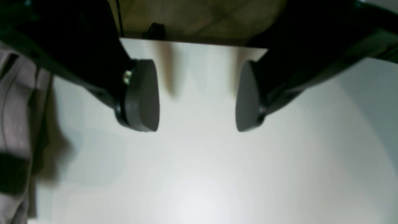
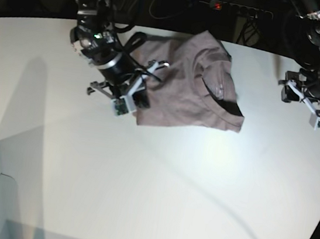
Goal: Layout the t-shirt on the table in an organized manner, then fold the t-shirt properly
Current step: 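Press and tuck the folded bundle's edges with both grippers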
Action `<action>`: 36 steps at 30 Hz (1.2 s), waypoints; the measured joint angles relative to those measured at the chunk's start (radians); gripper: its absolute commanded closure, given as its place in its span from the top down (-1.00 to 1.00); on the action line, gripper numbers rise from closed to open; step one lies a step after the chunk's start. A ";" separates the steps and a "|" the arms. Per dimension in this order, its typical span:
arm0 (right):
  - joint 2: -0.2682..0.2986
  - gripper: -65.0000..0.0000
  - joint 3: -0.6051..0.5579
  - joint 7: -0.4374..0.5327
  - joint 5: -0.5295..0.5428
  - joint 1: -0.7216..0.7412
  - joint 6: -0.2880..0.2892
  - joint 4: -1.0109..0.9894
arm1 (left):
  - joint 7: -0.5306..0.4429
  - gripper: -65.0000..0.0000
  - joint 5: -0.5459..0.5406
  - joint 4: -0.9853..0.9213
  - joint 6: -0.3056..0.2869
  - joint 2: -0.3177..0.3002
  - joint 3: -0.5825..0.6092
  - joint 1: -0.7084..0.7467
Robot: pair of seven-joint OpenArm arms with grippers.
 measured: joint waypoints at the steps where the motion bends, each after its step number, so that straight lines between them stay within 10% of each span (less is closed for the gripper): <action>1: 0.000 -1.00 -0.023 -0.007 -0.001 0.015 0.000 -0.028 | 0.000 0.15 0.001 0.000 0.000 0.001 0.012 0.002; 16: 0.003 -1.00 0.079 0.010 0.004 0.286 -0.002 -0.422 | -0.008 0.15 -0.007 0.005 0.000 0.048 0.130 0.061; 36: 0.058 -1.00 0.145 0.000 0.006 -0.041 0.002 0.113 | -0.053 0.64 -0.007 -0.026 0.000 0.148 0.325 0.005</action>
